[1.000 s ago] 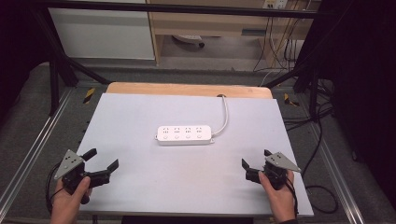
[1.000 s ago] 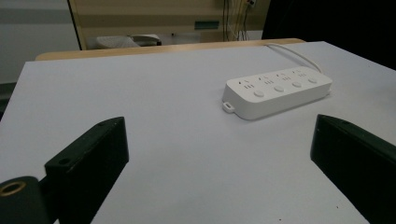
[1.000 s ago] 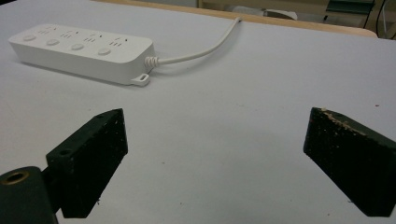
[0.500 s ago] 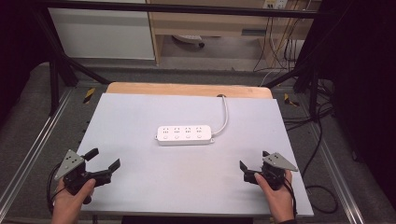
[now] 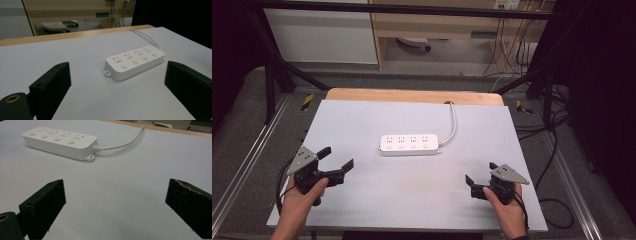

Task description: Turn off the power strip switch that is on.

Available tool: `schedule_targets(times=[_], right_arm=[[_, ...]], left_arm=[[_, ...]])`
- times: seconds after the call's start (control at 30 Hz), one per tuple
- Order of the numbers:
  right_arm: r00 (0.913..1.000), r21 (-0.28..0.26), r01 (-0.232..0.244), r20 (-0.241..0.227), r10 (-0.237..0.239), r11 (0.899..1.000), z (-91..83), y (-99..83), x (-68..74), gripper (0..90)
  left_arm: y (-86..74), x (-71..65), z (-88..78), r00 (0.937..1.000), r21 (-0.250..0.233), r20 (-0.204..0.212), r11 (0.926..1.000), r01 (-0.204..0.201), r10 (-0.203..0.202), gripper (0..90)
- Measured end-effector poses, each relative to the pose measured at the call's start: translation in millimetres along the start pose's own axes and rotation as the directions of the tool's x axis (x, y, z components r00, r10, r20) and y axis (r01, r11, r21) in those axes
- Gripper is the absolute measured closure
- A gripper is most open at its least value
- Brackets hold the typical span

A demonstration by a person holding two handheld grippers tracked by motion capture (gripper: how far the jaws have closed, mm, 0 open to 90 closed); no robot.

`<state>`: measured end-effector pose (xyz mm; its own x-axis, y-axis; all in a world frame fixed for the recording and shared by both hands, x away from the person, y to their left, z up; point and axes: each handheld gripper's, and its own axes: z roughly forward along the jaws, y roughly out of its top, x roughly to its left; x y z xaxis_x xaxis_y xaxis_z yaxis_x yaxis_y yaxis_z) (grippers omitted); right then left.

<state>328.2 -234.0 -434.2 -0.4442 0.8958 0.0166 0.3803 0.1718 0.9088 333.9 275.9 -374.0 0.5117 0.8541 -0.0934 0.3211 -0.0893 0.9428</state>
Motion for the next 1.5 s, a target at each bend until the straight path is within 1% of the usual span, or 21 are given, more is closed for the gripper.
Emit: schedule_targets(times=[0.03, 0.07, 0.2, 0.27, 0.37, 0.4, 0.43, 0.5, 0.53, 0.63, 0.67, 0.83, 0.87, 0.9, 0.97, 1.03, 1.1, 1.2, 1.4, 1.43, 1.5], right_arm=[[1.0000, 0.001, -0.001, -0.005, 0.001, 1.000, 0.0, 0.0, 0.4, 3.0], [1.0000, 0.001, 0.000, -0.007, 0.000, 1.000, 0.0, 0.0, 0.7, 3.0], [0.9999, 0.001, 0.002, -0.015, -0.002, 1.000, -0.3, 0.3, 1.2, 2.6], [0.9999, 0.005, 0.002, -0.016, -0.002, 1.000, -0.4, 0.2, 1.4, 2.5], [0.9999, 0.003, 0.001, -0.013, -0.001, 1.000, -0.9, 0.9, 1.0, 2.3], [0.9999, 0.003, 0.000, -0.013, 0.000, 1.000, -1.2, 0.9, 0.8, 2.2], [0.9999, 0.003, 0.000, -0.013, 0.000, 1.000, -1.2, 0.9, 0.8, 2.2], [0.9999, 0.004, 0.003, -0.011, -0.003, 1.000, -1.6, 0.5, 0.5, 2.0], [0.9999, 0.005, 0.005, -0.010, -0.005, 1.000, -1.4, 0.3, 0.4, 2.1], [0.9999, 0.006, 0.001, -0.011, -0.001, 1.000, -0.7, 0.4, 0.7, 2.2], [0.9999, 0.006, 0.001, -0.013, -0.001, 1.000, -0.7, 0.5, 0.8, 2.2], [0.9999, 0.009, 0.000, -0.014, 0.000, 1.000, -1.0, -0.2, 0.7, 2.2], [0.9999, 0.009, -0.002, -0.014, 0.002, 1.000, -1.1, -0.3, 0.5, 2.2], [0.9999, 0.010, -0.007, -0.015, 0.007, 1.000, -1.4, -0.3, 0.4, 2.3], [0.9997, 0.008, -0.014, -0.019, 0.015, 1.000, -2.0, -0.1, 0.6, 2.2], [0.9997, 0.010, -0.016, -0.021, 0.016, 1.000, -2.0, -0.3, 1.1, 2.2], [0.9997, 0.011, -0.014, -0.020, 0.014, 1.000, -1.2, -0.6, 1.1, 2.2], [0.9998, 0.019, -0.013, -0.016, 0.013, 1.000, 0.2, -1.3, 1.1, 2.4], [0.9998, 0.017, -0.011, -0.014, 0.011, 1.000, 0.0, -1.1, 1.4, 2.4], [0.9998, 0.018, -0.010, -0.014, 0.010, 1.000, 0.2, -1.2, 1.4, 2.4], [0.9998, 0.020, -0.012, -0.015, 0.012, 1.000, 0.6, -1.1, 1.5, 2.4]], left_arm=[[5.2, -0.7, 7.5, 0.9998, 0.002, 0.015, 0.9999, 0.013, -0.013, 6.8], [5.2, -0.7, 7.5, 0.9998, 0.002, 0.015, 0.9999, 0.013, -0.013, 7.0], [15.1, -4.7, 21.0, 0.9994, 0.005, 0.027, 0.9998, 0.021, -0.021, 6.8], [21.9, -7.8, 30.1, 0.9982, 0.001, 0.040, 0.9990, 0.045, -0.045, 6.4], [26.1, -10.5, 36.8, 0.9972, -0.003, 0.052, 0.9986, 0.053, -0.053, 6.2], [30.3, -13.7, 43.7, 0.9973, -0.001, 0.056, 0.9989, 0.048, -0.048, 6.1], [30.3, -13.7, 43.7, 0.9973, -0.001, 0.056, 0.9989, 0.048, -0.048, 6.2], [36.7, -19.0, 53.7, 0.9978, 0.000, 0.055, 0.9993, 0.037, -0.037, 6.3], [36.7, -19.0, 53.7, 0.9978, 0.000, 0.055, 0.9993, 0.037, -0.037, 6.3], [43.6, -26.9, 67.2, 0.9975, 0.009, 0.069, 0.9999, 0.013, -0.013, 6.3], [43.6, -26.9, 67.2, 0.9975, 0.009, 0.069, 0.9999, 0.013, -0.013, 6.6], [49.8, -38.3, 83.0, 0.9964, 0.015, 0.084, 0.9999, 0.005, -0.006, 6.4], [51.7, -42.0, 89.1, 0.9959, 0.014, 0.090, 0.9999, 0.005, -0.006, 6.4], [51.7, -42.0, 89.1, 0.9959, 0.014, 0.090, 0.9999, 0.005, -0.006, 6.4], [53.5, -46.1, 98.8, 0.9955, 0.023, 0.095, 0.9997, 0.003, -0.005, 6.4], [53.9, -47.1, 102.2, 0.9954, 0.026, 0.096, 0.9997, 0.003, -0.005, 6.4], [54.4, -48.9, 108.7, 0.9950, 0.028, 0.099, 0.9995, 0.011, -0.014, 6.4], [55.1, -50.9, 118.4, 0.9920, 0.038, 0.121, 0.9988, 0.032, -0.036, 7.1], [56.1, -57.4, 137.0, 0.9932, 0.074, 0.114, 0.9972, 0.013, -0.021, 7.2], [56.5, -60.3, 143.0, 0.9938, 0.094, 0.111, 0.9956, -0.006, -0.005, 7.3], [56.7, -62.0, 145.9, 0.9940, 0.099, 0.110, 0.9951, -0.010, -0.001, 7.7]])
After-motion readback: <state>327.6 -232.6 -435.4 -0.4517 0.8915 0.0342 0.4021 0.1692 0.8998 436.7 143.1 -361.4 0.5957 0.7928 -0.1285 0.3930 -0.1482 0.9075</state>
